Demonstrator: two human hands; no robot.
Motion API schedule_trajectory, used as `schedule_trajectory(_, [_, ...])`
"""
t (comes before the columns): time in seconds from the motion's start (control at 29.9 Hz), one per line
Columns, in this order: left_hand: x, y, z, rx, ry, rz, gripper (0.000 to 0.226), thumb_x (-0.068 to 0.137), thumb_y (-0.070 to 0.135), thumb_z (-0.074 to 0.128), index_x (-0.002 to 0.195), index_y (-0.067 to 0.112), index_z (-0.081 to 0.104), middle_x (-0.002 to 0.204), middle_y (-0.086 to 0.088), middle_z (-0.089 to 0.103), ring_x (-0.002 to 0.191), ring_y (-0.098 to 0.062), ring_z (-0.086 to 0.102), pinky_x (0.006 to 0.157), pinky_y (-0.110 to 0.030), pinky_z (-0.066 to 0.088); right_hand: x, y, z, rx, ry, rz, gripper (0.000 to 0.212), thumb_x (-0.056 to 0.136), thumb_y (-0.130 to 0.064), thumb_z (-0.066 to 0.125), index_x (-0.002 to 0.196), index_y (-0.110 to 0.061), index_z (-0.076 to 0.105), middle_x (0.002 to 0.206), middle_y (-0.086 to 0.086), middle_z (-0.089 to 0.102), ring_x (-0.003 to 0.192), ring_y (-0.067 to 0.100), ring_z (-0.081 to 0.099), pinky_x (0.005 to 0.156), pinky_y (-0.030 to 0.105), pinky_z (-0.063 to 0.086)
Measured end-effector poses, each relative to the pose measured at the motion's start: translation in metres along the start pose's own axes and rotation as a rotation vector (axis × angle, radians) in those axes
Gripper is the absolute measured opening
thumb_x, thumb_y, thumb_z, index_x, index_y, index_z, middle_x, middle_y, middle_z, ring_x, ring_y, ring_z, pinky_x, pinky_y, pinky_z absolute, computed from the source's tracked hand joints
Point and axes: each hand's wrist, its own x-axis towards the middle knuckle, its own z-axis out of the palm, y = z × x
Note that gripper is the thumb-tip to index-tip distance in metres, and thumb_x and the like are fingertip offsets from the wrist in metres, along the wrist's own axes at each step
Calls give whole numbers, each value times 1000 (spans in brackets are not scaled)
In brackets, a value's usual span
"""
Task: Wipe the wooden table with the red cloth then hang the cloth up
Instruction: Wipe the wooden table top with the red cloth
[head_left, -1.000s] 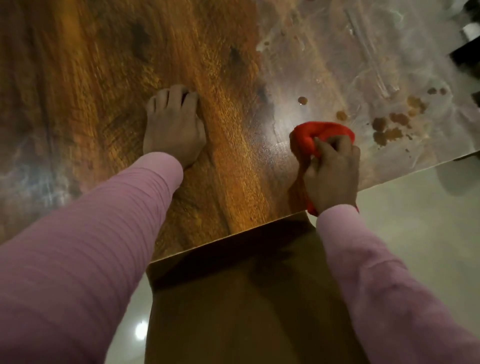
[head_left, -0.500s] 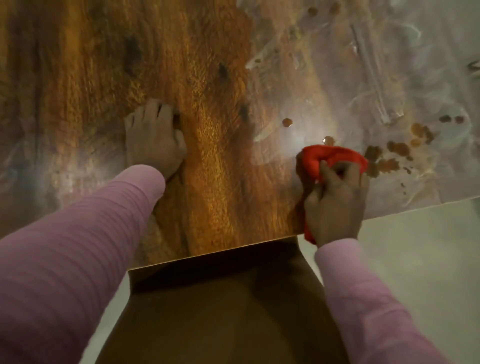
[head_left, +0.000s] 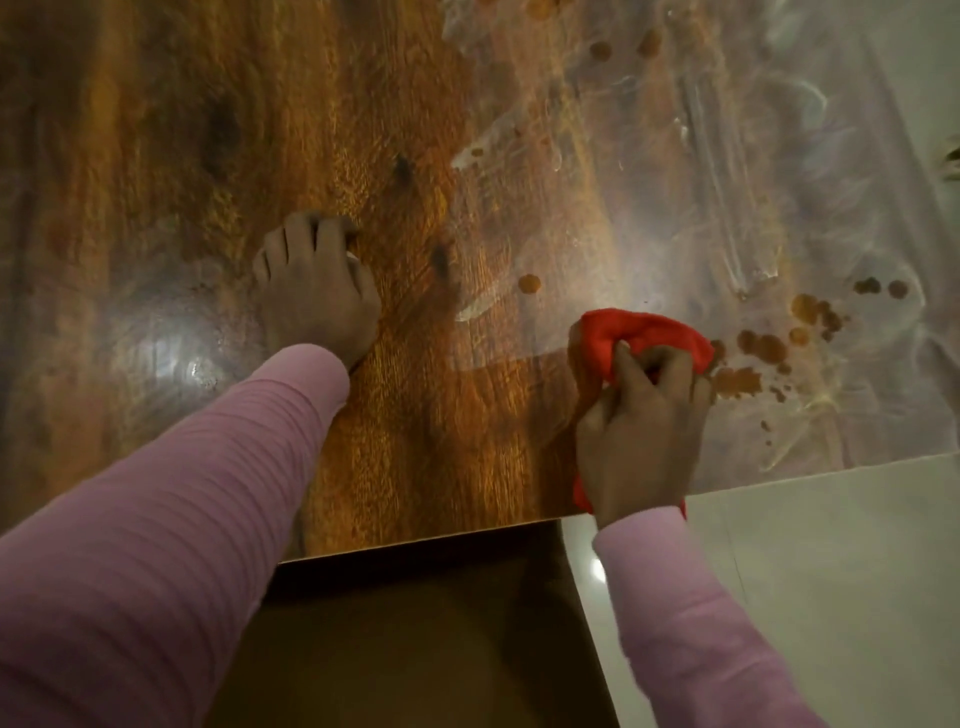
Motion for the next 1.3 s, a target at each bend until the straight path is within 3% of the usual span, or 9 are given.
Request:
schedule_trajectory(0.1, [1, 0, 0, 5, -4, 6, 34, 87, 20, 40, 114, 11, 57, 120, -17, 51, 110, -37, 45, 94, -50, 37, -17, -26, 7, 45, -16, -76, 38, 80, -16, 53, 115, -14, 66, 110, 6, 55, 104, 24, 40, 87, 33, 44])
schedule_trajectory(0.2, [-1, 2, 0, 11, 4, 8, 33, 86, 19, 40, 113, 11, 56, 119, -17, 51, 108, -37, 45, 92, -49, 38, -26, -33, 6, 58, -140, -363, 41, 80, -20, 49, 116, -13, 66, 110, 4, 57, 100, 23, 43, 85, 33, 44])
schedule_trajectory(0.3, [-1, 2, -1, 9, -4, 2, 33, 86, 19, 41, 115, 12, 57, 120, -15, 52, 109, -36, 45, 93, -48, 35, -9, -5, -1, 43, -189, -513, 40, 76, -9, 63, 116, -10, 66, 109, 9, 58, 99, 28, 50, 80, 36, 46])
schedule_trajectory(0.53, [1, 0, -2, -3, -42, -3, 36, 86, 20, 41, 118, 12, 55, 123, -14, 51, 112, -37, 44, 96, -50, 35, 35, 5, -1, -37, 8, 22, 36, 84, -7, 56, 119, -10, 66, 110, 14, 53, 106, 35, 44, 86, 44, 45])
schedule_trajectory(0.64, [0, 0, -2, 4, -61, -1, 39, 85, 23, 38, 119, 11, 54, 125, -15, 50, 113, -37, 43, 97, -52, 35, 19, -29, 10, -41, -9, -18, 36, 83, -12, 57, 118, -14, 66, 110, 10, 53, 108, 31, 43, 91, 40, 43])
schedule_trajectory(0.77, [1, 2, -4, -5, -75, -15, 42, 83, 25, 36, 119, 13, 56, 126, -13, 51, 114, -36, 44, 98, -52, 34, -13, -85, 26, 27, -93, -175, 44, 78, -18, 46, 117, -13, 66, 110, 8, 57, 97, 27, 47, 79, 35, 47])
schedule_trajectory(0.9, [2, 0, -4, -13, -98, -7, 41, 83, 24, 39, 120, 15, 55, 127, -10, 51, 115, -34, 44, 99, -51, 34, -14, -79, 23, -12, -141, -326, 49, 77, -22, 42, 121, -12, 63, 111, 9, 57, 96, 29, 51, 81, 38, 47])
schedule_trajectory(1.14, [2, 1, -6, -12, -114, 1, 44, 83, 24, 38, 121, 13, 56, 127, -12, 51, 115, -36, 44, 98, -54, 34, 53, -46, 18, -146, 6, 148, 38, 86, -17, 54, 123, -18, 64, 116, 11, 51, 108, 34, 44, 89, 45, 43])
schedule_trajectory(1.3, [2, 2, -5, 5, -123, -9, 43, 82, 23, 42, 121, 13, 57, 128, -12, 52, 116, -36, 45, 98, -53, 34, 13, -117, 41, -25, -27, -61, 40, 77, -13, 52, 114, -12, 68, 107, 12, 57, 95, 31, 47, 79, 36, 42])
